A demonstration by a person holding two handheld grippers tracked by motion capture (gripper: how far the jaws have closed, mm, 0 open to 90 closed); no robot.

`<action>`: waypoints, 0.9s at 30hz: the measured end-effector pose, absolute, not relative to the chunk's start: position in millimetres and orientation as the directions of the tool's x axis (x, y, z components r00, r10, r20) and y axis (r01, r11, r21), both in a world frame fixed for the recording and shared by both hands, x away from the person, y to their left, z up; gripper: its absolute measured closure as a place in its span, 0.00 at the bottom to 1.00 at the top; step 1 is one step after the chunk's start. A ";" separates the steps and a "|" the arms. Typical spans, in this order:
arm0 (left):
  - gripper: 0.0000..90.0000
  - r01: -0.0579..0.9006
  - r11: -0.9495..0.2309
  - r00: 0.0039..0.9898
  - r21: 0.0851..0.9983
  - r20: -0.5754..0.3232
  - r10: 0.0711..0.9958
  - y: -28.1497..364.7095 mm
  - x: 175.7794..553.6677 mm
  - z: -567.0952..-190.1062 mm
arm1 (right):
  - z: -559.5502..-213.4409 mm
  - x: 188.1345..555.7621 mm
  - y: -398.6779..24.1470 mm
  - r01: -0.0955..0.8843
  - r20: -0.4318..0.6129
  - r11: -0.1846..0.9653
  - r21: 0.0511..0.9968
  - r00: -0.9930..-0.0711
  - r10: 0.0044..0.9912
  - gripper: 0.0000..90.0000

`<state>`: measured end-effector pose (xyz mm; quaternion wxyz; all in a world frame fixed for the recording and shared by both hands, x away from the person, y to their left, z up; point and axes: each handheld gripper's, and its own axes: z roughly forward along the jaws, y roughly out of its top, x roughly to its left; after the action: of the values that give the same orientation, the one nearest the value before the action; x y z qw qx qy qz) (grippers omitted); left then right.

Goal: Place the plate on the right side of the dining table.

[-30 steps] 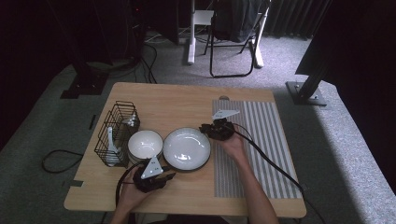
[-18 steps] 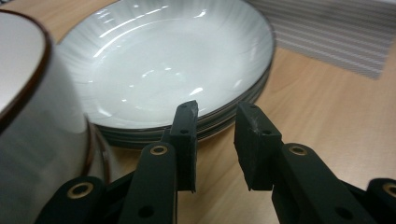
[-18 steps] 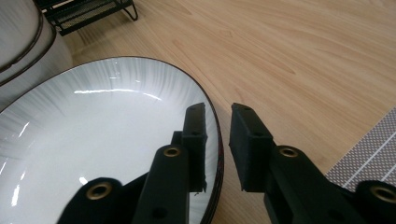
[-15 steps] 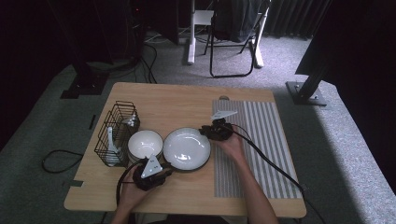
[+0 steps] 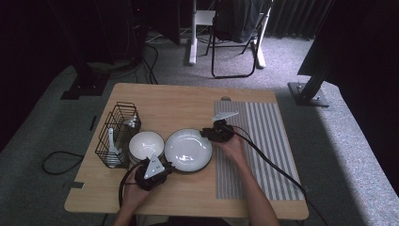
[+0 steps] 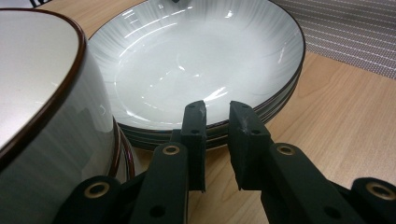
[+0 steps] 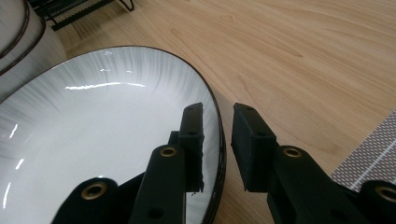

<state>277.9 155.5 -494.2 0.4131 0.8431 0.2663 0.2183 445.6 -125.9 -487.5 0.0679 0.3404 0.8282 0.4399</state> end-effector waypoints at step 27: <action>0.94 0.286 -0.512 0.727 0.810 0.165 0.666 150.2 281.0 -495.3 | -485.5 445.1 -130.8 0.529 0.226 0.318 0.786 -0.726 0.649 0.91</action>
<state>281.0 150.2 -495.3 0.4037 0.8370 0.2844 0.2358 445.1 -130.8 -485.5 0.0658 0.3641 0.8092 0.4563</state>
